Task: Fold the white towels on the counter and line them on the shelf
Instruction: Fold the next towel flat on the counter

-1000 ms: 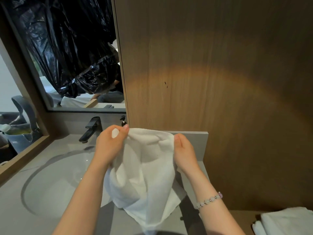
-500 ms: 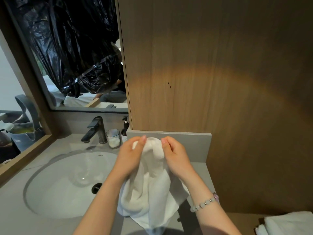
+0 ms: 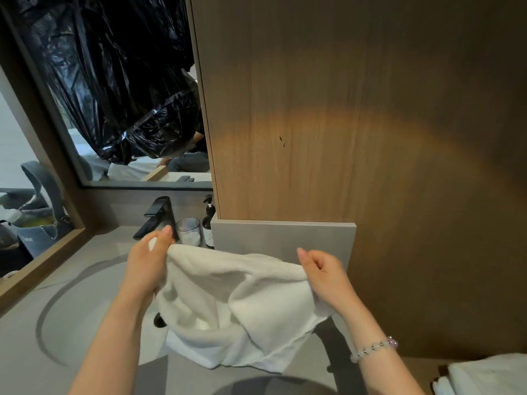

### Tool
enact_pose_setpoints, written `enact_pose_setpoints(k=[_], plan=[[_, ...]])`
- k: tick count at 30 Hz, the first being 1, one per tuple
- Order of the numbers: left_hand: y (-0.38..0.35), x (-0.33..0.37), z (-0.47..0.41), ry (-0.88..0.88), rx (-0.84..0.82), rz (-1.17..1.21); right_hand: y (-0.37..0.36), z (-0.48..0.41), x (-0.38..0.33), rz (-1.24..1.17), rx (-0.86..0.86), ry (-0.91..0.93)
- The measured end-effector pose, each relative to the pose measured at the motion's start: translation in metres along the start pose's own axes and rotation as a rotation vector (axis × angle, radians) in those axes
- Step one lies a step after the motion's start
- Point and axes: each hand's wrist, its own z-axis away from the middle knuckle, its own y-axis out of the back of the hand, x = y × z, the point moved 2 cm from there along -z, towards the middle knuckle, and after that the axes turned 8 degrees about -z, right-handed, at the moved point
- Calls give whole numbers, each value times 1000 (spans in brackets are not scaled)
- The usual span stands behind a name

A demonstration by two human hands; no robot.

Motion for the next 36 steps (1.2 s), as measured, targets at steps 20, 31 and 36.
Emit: enact_pose_setpoints(k=[20, 31, 36], plan=[[-82, 12, 38, -472, -542, -187, -30, -11, -31, 77, -138, 174], [-63, 6, 22, -271, -346, -119, 7, 1, -14, 50, -192, -18], [-63, -1, 21, -243, -334, -91, 9, 11, -27, -197, -276, -41]])
